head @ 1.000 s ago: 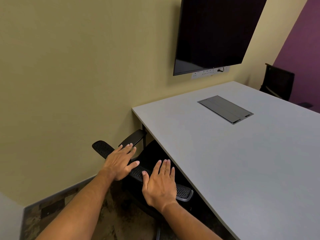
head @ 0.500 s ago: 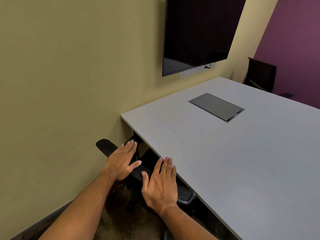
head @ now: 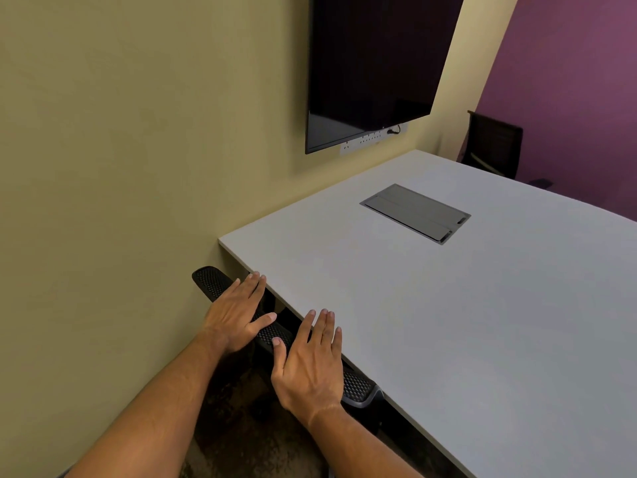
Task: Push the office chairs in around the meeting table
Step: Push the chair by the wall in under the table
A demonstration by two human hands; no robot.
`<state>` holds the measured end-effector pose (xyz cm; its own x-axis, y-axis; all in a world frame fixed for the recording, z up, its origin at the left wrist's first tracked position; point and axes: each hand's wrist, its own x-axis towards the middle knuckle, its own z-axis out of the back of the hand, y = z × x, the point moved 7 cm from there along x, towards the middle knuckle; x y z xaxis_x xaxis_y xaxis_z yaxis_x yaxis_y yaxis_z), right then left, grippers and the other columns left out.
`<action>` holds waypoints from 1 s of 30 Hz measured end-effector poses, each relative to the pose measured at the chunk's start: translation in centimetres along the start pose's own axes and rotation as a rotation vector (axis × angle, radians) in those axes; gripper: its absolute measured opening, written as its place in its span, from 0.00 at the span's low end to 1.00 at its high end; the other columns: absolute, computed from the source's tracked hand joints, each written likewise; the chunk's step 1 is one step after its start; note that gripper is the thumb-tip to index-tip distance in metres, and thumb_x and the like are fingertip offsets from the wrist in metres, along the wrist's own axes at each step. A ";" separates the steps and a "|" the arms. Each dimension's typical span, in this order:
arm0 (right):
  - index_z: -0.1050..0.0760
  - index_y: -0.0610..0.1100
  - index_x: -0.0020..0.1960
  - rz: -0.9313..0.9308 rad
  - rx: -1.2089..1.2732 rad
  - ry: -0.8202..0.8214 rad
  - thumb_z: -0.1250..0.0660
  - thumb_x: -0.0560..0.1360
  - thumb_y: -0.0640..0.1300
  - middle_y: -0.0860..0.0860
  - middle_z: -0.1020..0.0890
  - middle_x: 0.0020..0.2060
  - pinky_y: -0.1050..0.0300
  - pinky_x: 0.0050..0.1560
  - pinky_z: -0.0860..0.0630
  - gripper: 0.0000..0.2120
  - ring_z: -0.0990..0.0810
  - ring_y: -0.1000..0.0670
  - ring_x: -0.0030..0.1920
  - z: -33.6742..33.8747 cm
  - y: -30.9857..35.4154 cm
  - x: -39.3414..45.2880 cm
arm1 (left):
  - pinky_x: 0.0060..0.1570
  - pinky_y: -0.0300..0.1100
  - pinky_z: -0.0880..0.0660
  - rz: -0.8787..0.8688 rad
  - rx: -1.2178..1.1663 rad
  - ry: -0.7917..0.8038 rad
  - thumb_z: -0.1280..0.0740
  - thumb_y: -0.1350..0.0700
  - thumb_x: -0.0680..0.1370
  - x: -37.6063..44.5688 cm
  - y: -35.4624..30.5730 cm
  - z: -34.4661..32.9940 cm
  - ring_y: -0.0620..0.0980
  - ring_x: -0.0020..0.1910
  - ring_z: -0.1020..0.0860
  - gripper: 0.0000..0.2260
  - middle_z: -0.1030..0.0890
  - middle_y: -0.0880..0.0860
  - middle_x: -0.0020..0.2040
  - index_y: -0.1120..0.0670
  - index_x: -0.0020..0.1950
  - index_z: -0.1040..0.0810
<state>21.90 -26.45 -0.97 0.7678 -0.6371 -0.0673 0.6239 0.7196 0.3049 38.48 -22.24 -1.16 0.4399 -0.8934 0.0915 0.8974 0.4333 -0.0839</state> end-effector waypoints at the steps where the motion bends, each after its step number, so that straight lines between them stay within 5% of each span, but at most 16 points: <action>1: 0.64 0.36 0.77 0.000 0.005 -0.005 0.63 0.80 0.63 0.36 0.59 0.77 0.42 0.76 0.61 0.38 0.65 0.40 0.77 0.0 0.3 0.4 | 0.76 0.46 0.56 0.005 0.001 0.005 0.61 0.32 0.73 0.4 0.4 -0.1 0.51 0.79 0.51 0.43 0.50 0.58 0.80 0.60 0.79 0.53; 30: 0.63 0.38 0.78 0.035 0.109 -0.050 0.58 0.82 0.59 0.39 0.60 0.77 0.46 0.77 0.59 0.35 0.63 0.43 0.77 0.6 2.9 5.4 | 0.76 0.47 0.58 0.005 -0.017 0.055 0.62 0.33 0.72 6.1 4.9 -1.0 0.52 0.79 0.54 0.42 0.53 0.59 0.80 0.58 0.79 0.55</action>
<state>27.78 -27.98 0.10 0.7790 -0.6270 -0.0081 0.5752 0.7093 0.4075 45.54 -25.72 -2.04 0.4409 -0.8968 0.0364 0.8944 0.4356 -0.1014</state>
